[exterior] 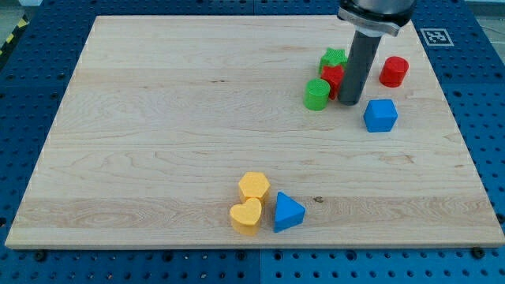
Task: Move green circle left to red star
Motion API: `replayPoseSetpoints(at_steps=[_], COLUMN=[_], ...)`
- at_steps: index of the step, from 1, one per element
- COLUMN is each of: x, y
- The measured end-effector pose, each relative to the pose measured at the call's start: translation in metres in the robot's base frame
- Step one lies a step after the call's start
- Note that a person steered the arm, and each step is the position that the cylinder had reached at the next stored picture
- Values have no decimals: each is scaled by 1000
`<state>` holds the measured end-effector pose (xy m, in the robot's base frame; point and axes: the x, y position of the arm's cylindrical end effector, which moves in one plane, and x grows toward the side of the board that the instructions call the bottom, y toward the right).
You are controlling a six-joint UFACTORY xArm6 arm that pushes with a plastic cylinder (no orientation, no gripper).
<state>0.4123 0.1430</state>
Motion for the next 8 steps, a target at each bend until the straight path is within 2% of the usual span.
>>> replayPoseSetpoints(at_steps=[1,2,5,7,8], x=[24,28,-5,-8,-11], y=[-10,-30,-65,-91,-83])
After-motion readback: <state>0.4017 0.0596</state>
